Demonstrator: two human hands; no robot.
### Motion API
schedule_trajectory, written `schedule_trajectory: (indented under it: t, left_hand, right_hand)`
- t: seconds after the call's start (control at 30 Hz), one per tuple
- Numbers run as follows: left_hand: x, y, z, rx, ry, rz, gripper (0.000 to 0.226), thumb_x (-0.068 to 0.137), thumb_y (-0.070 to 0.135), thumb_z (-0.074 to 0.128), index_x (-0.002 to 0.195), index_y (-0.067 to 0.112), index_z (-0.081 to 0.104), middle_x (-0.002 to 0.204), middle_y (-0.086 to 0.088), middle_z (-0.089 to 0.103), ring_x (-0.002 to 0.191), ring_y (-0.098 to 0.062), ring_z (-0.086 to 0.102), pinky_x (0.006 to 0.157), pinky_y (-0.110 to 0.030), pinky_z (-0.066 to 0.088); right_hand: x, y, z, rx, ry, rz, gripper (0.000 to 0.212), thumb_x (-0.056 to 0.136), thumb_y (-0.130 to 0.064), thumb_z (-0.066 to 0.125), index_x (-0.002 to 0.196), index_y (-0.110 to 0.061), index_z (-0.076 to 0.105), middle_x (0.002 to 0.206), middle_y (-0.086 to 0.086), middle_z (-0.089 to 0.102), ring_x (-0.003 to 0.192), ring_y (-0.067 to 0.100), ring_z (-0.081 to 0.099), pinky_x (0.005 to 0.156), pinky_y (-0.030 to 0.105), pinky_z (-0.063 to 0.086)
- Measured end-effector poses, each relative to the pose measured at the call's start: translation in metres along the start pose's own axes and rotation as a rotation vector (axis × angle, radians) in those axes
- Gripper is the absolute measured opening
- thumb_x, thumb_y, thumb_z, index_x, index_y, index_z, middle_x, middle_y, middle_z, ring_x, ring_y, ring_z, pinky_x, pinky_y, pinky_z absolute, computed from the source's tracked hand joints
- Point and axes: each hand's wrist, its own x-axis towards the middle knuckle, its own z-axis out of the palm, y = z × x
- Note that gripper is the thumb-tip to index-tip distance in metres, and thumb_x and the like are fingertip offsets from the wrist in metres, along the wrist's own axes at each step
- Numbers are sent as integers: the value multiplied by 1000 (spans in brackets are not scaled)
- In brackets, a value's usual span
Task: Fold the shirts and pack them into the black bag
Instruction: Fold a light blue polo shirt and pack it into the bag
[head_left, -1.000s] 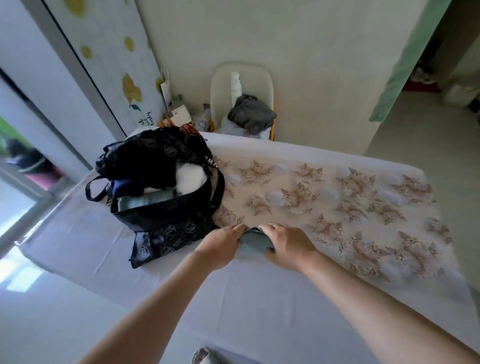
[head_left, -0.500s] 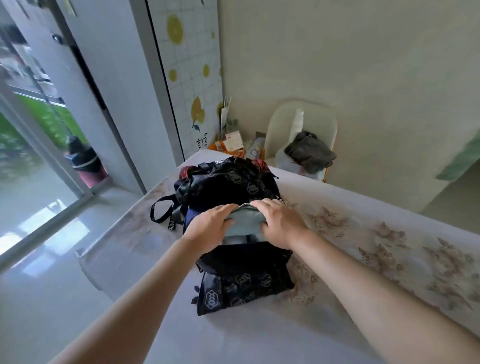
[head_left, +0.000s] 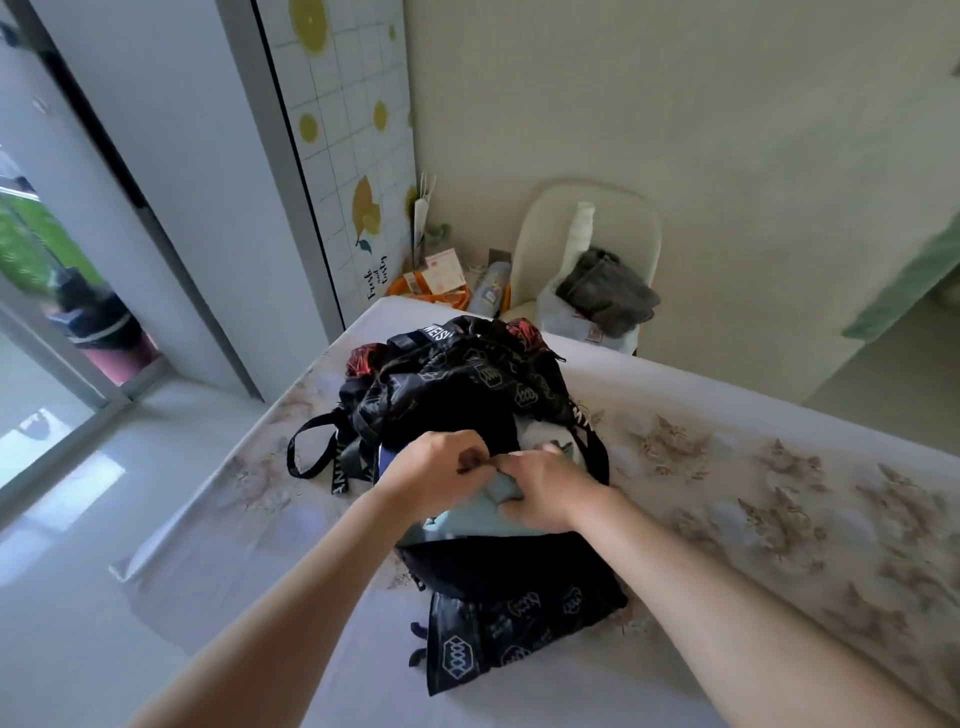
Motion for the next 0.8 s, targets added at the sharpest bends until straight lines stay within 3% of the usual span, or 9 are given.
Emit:
schedule_trajectory:
  t: [0.1,0.17,0.27,0.37,0.47,0.53,0.63,0.7,0.8]
  left_hand:
    - [18,8,-10,-259,212,-48,22,96,11,49,95,23,67,89,12,69,84,-4,64,79,-25,52]
    - [33,9,-10,-354,287,-119,33,95,1,41,97,22,67,91,10,71,87,-3,65,83,-25,52]
    - [52,9,7,-78,176,-46,36,94,4,47,112,24,70,116,6,69,110,-13,60,96,-27,46]
    - [53,1,41,341,-154,37,47,98,24,52,144,35,47,154,6,39,145,-19,29,116,-33,25]
    - [42,-9,54,559,-187,52,57,97,29,50,150,43,33,163,6,18,151,-17,8,120,-37,9]
    - [34,-13,52,562,-183,61,56,96,35,49,149,44,34,163,8,19,152,-15,7,120,-36,6]
    - [28,-13,45,534,-233,53,55,95,34,48,149,42,36,162,9,20,151,-13,8,121,-34,6]
    - [31,-7,33,445,-188,34,49,94,23,48,140,38,51,155,10,38,146,-12,25,118,-30,21]
    - [50,8,15,430,145,274,39,78,3,53,106,22,71,109,1,66,105,-24,57,88,-38,50]
  right_hand:
    - [-18,29,-5,303,148,66,43,87,-33,68,129,-28,57,124,1,63,134,27,41,116,40,26]
    - [-31,49,-11,567,320,108,33,87,-20,72,117,-30,63,113,-7,66,120,22,54,107,36,39]
    - [-42,69,-20,834,515,230,30,90,-16,69,109,-36,58,103,-15,67,96,12,63,76,21,45]
    - [-34,80,-21,1048,599,269,27,87,-25,65,113,-29,63,105,-11,71,96,7,66,78,22,48]
    - [-13,84,-13,1179,528,311,31,86,-26,64,117,-24,63,111,-6,71,104,15,66,93,34,52]
    - [4,84,-2,1133,405,388,30,92,-26,64,121,-23,60,115,-4,69,110,20,64,98,40,50]
    - [23,78,20,852,297,519,55,94,-35,63,141,-20,40,136,4,54,122,24,54,101,38,45]
    - [24,74,30,618,475,440,71,93,-27,64,152,-20,24,151,11,35,136,27,38,111,43,38]
    - [22,74,34,202,719,180,59,90,-17,58,146,-19,38,151,14,34,137,33,35,108,53,39]
